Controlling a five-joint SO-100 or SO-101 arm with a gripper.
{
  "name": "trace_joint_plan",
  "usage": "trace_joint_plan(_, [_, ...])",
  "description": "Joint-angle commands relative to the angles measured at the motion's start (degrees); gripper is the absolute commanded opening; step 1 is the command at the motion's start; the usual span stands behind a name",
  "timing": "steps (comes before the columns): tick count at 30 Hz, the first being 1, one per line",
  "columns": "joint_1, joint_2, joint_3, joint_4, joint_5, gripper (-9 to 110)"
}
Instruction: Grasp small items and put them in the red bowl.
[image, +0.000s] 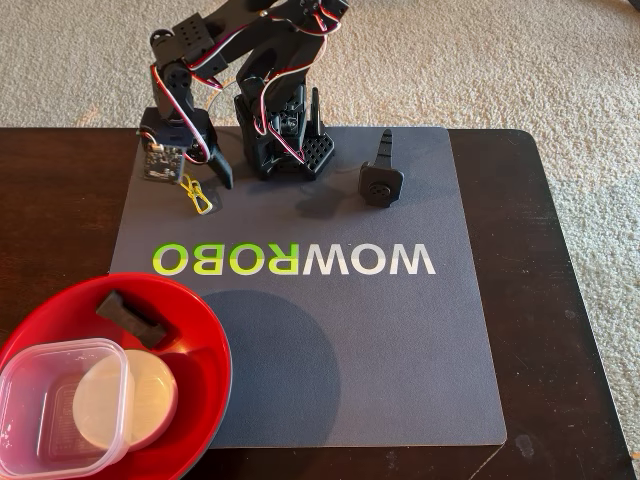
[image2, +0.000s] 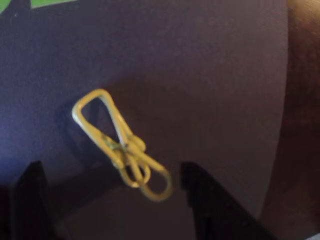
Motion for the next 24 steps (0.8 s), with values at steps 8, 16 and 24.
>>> trace_joint_plan(8, [6.1, -16.5, -3.9, -13.3, 6.1, 18])
trace_joint_plan(16, [2.4, -18.2, -4.9, -13.8, 0.4, 4])
trace_joint_plan(24, [-0.7, -16.3, -5.2, -13.3, -4.6, 0])
